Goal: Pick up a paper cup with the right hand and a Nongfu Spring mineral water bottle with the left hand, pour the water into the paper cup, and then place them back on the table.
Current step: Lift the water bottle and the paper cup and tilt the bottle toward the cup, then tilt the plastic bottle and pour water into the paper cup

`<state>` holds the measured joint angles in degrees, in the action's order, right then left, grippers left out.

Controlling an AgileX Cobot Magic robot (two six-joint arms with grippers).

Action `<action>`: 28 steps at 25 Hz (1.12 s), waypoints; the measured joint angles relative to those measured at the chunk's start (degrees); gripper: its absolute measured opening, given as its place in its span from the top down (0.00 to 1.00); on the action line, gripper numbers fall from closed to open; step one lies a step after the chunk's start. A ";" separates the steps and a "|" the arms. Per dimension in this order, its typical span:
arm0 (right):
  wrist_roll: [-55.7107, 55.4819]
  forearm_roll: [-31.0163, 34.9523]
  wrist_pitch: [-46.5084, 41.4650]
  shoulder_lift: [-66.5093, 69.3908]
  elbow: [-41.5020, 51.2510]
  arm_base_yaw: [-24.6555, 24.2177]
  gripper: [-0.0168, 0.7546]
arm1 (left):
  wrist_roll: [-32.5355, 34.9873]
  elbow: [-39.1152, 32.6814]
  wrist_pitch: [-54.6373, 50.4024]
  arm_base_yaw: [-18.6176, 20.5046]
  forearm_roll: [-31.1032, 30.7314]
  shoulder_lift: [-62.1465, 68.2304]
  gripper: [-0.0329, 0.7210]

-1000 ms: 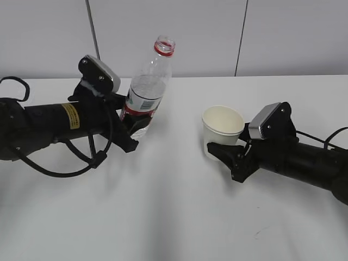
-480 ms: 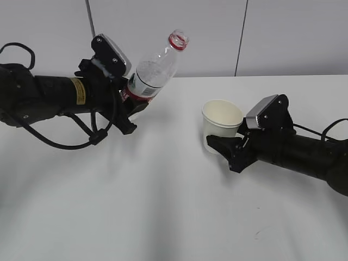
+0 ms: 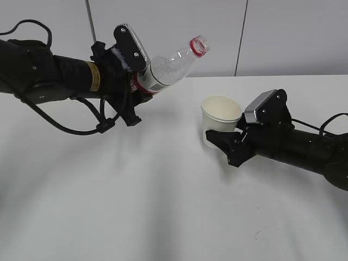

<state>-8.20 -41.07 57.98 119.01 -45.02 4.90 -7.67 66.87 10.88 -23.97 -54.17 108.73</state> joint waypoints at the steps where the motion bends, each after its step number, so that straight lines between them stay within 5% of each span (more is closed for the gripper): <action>1: 0.00 0.00 -0.24 0.00 0.00 0.00 0.32 | 0.04 0.49 -0.76 -0.22 -0.31 0.00 0.43; 28: -0.54 -2.57 -3.08 0.00 -4.18 0.00 0.32 | 0.06 6.20 -12.54 -2.59 -20.11 0.07 0.43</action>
<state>-8.74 -43.64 54.90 119.01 -49.20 4.90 -7.60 73.07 -1.66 -26.55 -74.27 108.80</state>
